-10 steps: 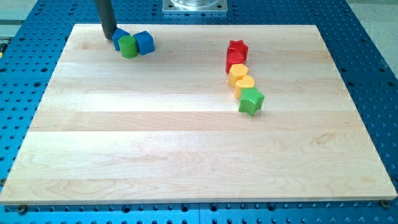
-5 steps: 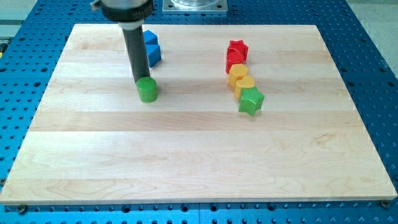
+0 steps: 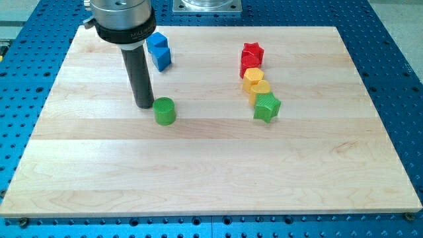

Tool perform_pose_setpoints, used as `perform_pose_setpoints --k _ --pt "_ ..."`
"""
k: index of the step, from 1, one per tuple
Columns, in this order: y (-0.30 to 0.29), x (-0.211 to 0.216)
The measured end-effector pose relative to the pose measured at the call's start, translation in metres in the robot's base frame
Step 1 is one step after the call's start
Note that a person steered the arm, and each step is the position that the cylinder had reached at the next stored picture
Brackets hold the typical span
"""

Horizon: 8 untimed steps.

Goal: Push the green circle into the green star

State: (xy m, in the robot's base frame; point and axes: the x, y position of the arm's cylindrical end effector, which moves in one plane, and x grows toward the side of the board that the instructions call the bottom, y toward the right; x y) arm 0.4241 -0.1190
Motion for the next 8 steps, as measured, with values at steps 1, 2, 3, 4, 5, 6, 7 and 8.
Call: perform_pose_setpoints --k 1,2,3,4,5,6,7,8 --pt "0.018 0.030" --pt "0.060 0.040" --pt "0.122 0.041" --pt "0.149 0.042" --pt "0.157 0.042" --pt "0.167 0.050" --pt "0.165 0.051" --pt "0.141 0.066"
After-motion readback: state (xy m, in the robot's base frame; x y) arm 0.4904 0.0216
